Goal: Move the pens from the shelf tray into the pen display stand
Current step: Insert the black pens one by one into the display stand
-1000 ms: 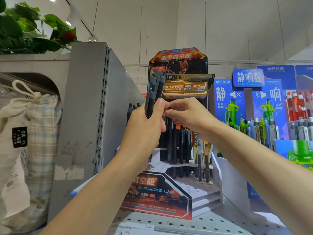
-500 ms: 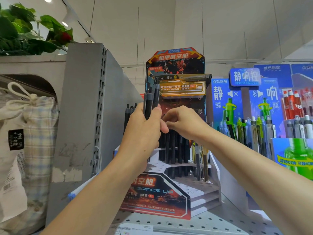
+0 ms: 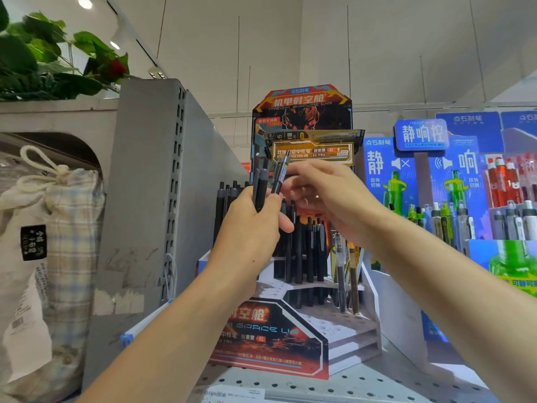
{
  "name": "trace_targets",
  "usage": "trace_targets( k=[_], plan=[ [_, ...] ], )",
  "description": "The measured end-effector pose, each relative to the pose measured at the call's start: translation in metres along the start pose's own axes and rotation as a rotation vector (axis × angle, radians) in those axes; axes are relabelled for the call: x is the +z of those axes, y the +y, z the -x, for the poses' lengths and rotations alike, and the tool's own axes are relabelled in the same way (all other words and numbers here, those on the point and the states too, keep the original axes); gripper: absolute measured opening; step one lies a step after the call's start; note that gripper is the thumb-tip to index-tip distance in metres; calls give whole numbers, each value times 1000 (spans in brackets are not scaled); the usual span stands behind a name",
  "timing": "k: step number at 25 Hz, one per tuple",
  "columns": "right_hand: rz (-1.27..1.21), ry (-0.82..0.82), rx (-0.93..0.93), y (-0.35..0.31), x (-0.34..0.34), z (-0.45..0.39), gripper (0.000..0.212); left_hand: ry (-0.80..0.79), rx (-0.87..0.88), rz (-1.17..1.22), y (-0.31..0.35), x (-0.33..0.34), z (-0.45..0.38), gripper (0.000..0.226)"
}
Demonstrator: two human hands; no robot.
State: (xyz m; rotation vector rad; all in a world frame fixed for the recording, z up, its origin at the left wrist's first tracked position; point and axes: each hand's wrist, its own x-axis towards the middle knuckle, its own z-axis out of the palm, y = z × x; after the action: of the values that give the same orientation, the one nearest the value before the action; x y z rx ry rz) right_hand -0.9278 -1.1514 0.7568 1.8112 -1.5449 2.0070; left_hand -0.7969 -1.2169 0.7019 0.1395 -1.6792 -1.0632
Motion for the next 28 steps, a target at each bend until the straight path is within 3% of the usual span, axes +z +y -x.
trace_targets(
  k=[2,5,10,13,16,23,26,28],
  plan=[
    [-200,-90,36,-7,-4,1,19,-30,12,33,-1,0,-1,19],
    [-286,-174,45,-10,-6,-1,10,-56,-18,101,1,-3,1,24],
    [-408,17,94,-10,-15,-14,15,-43,50,-31,3,-12,5,25],
    [-211,153,69,-3,-11,-16,20,29,188,-179,3,-18,9,21],
    [30,181,22,4,-3,-14,22,63,248,-148,6,-22,10,23],
    [573,134,-232,24,14,-8,20,80,103,-104,12,-28,11,43],
    [659,107,-249,30,17,-8,20,34,17,7,15,-27,12,54],
    [683,85,-225,32,18,-8,22,21,-16,51,16,-27,13,45]
  ],
)
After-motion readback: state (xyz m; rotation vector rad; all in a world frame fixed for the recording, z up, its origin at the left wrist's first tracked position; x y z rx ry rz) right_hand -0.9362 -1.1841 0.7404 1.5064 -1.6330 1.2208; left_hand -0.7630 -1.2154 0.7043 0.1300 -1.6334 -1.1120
